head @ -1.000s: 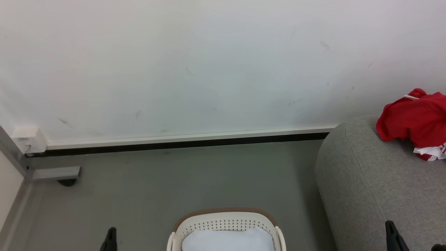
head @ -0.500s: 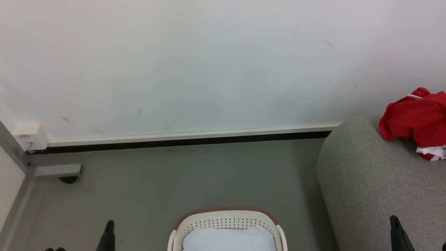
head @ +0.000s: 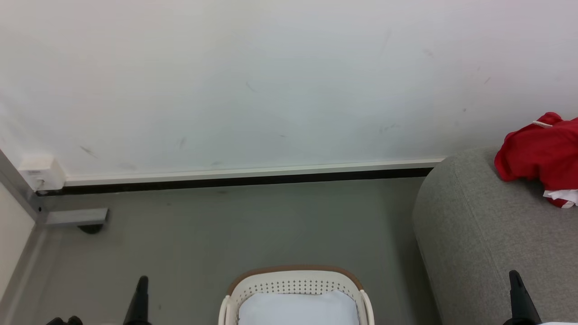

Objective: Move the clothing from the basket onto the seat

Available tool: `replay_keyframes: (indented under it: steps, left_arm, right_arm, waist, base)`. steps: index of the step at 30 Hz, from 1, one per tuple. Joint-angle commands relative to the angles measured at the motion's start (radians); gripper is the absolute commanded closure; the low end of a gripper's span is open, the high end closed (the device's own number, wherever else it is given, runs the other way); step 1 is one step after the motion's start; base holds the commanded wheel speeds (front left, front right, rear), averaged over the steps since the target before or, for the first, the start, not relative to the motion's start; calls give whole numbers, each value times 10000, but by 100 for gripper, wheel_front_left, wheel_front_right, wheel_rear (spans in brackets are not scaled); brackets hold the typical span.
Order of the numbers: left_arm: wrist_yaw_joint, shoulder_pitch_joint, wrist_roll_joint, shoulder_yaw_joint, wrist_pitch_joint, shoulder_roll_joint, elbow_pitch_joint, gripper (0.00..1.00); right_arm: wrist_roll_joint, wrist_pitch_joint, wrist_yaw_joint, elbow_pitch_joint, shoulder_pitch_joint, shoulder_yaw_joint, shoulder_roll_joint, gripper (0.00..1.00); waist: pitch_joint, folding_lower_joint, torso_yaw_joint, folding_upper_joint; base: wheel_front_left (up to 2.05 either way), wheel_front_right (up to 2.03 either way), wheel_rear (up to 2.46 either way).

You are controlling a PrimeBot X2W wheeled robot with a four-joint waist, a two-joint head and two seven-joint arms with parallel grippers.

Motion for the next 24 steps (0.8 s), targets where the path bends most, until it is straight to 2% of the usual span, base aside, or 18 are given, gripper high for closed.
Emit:
replay_keyframes:
  steps: [1, 24]
  left_arm:
    - [-61, -236, -306, 83, 78, 11, -132, 100]
    - [-126, -519, -2569, 254, 696, -64, -267, 100]
  right_arm:
    - [387, 67, -12, -143, -292, -53, -24, 100]
    - [2886, 683, -17, -326, -537, -230, 40, 100]
  waist:
    - [10, -1, 9, -1]
    - [143, -1, 127, -1]
  base:
    - [0, 0, 0]
    - [0, 0, 0]
